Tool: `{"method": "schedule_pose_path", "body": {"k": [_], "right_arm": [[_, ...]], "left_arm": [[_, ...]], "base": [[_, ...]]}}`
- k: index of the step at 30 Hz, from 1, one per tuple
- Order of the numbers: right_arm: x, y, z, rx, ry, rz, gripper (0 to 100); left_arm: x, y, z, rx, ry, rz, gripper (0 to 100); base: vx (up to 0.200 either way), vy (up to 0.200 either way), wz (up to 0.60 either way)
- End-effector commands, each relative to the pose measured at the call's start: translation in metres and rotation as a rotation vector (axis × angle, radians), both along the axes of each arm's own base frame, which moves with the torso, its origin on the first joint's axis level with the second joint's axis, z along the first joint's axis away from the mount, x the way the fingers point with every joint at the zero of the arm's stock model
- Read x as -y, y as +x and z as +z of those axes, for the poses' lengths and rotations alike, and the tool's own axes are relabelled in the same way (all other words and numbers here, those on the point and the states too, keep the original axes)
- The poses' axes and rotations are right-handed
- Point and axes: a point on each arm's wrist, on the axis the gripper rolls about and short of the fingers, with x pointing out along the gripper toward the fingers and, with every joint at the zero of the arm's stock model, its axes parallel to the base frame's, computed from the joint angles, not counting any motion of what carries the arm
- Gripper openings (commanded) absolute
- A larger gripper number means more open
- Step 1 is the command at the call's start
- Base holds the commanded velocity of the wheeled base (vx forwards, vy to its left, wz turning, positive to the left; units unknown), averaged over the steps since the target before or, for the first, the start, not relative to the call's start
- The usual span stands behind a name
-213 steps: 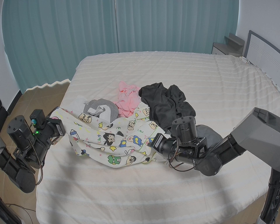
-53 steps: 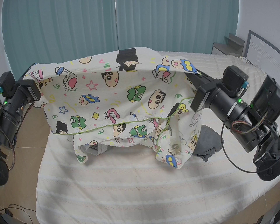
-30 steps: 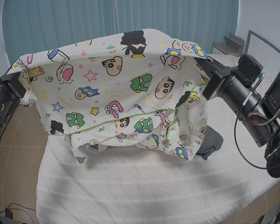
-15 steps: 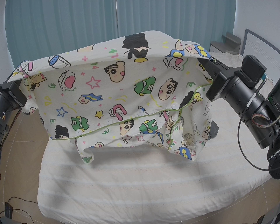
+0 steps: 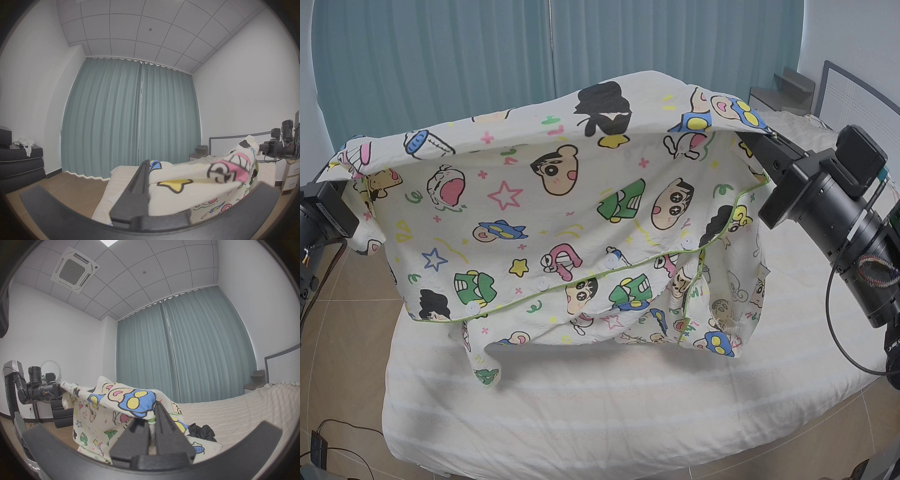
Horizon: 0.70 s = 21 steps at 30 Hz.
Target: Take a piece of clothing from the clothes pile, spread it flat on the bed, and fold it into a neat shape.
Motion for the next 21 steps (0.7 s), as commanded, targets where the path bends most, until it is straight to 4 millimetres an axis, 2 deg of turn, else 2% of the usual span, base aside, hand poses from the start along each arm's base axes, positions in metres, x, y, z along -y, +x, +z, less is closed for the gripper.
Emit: {"method": "schedule_pose_path", "body": {"k": [1, 21], "right_arm": [[0.0045, -0.0009, -0.0009, 0.0, -0.005, -0.009, 0], [0.0139, -0.0063, -0.0041, -0.007, -0.011, -0.021, 0]], "left_arm": [[-0.0002, -0.0011, 0.0004, 0.003, -0.002, -0.002, 0], [0.0001, -0.0071, 0.0023, 0.017, -0.007, -0.02, 0]], "base": [[0.0, -0.2, 0.0], [0.0, -0.2, 0.0]]}}
